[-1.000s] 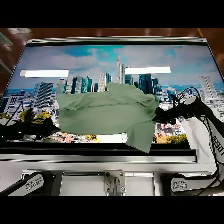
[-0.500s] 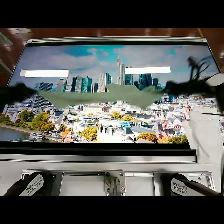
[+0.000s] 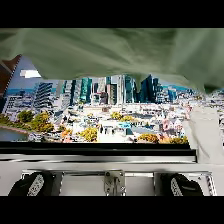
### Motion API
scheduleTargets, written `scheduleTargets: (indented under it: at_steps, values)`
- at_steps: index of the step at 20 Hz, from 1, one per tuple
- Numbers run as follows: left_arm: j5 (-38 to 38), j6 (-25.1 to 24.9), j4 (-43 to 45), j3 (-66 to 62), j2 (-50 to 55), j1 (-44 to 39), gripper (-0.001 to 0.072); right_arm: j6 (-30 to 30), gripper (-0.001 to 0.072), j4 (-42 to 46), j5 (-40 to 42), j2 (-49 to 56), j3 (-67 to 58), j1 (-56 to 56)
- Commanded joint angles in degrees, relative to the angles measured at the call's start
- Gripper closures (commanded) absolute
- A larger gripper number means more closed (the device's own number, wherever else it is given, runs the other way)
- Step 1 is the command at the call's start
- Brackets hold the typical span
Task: Fold the shirts.
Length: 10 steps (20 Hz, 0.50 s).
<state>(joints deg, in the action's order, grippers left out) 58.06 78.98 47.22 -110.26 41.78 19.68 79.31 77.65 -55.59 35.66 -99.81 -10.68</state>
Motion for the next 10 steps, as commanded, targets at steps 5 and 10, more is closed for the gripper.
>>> scheduleTargets:
  at_steps: [5,10]
  values:
    - [18.8,5.3,9.7,-3.4,-2.9,0.0,0.0666,3.7,0.0650,9.3,-15.1,-8.3,-1.7,0.0]
    - [25.1,5.3,11.9,2.0,-2.9,0.0,0.0667,3.7,0.0650,9.2,-24.5,-0.8,-1.6,0.0]
